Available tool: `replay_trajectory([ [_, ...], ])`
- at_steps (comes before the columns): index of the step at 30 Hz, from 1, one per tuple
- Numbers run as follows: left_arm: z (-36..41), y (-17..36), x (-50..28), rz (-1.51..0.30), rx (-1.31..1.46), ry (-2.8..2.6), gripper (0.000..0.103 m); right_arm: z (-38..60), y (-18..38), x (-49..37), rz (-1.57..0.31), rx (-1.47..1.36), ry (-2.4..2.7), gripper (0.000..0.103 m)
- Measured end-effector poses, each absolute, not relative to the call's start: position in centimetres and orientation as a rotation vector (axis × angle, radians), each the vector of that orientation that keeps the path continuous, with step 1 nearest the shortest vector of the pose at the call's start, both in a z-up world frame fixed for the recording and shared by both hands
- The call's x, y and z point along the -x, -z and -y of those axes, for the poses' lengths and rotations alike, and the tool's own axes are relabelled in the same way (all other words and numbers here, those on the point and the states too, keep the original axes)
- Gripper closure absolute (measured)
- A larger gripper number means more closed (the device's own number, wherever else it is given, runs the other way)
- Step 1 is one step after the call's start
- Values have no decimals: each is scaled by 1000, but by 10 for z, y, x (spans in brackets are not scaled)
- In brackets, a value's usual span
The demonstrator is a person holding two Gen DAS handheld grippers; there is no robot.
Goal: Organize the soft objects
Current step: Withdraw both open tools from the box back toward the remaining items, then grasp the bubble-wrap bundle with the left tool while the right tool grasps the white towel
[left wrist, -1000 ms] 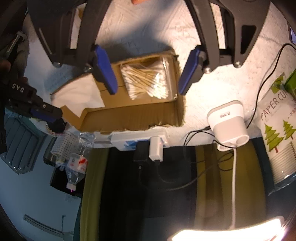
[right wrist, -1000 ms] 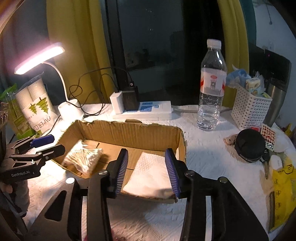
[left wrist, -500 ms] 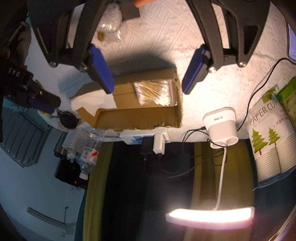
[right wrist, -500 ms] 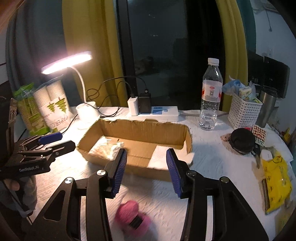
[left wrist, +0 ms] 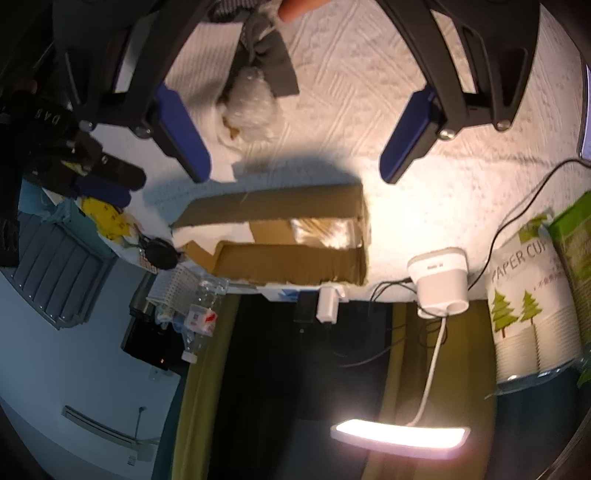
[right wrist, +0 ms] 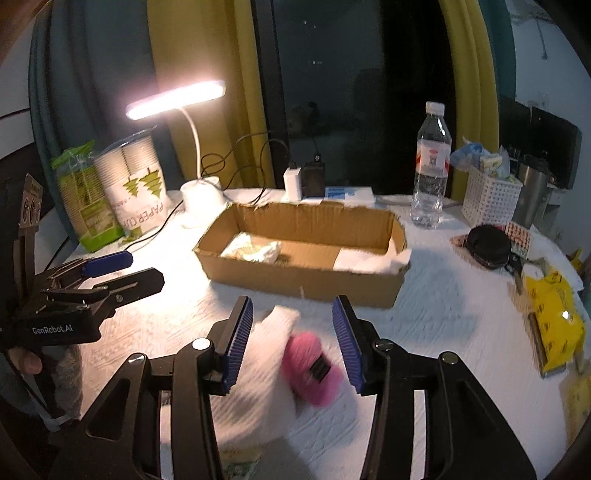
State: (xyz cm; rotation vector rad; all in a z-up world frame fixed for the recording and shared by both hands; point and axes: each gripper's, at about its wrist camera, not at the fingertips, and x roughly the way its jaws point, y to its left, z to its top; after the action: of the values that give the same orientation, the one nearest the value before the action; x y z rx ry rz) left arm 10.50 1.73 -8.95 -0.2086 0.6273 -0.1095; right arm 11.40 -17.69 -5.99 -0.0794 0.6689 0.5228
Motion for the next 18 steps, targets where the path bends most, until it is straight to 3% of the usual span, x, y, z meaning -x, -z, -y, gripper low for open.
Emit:
replay_trajectory([
  [18,-22,115,-85,-682,230,81,9,143,98,-100,-780,128,-595,51],
])
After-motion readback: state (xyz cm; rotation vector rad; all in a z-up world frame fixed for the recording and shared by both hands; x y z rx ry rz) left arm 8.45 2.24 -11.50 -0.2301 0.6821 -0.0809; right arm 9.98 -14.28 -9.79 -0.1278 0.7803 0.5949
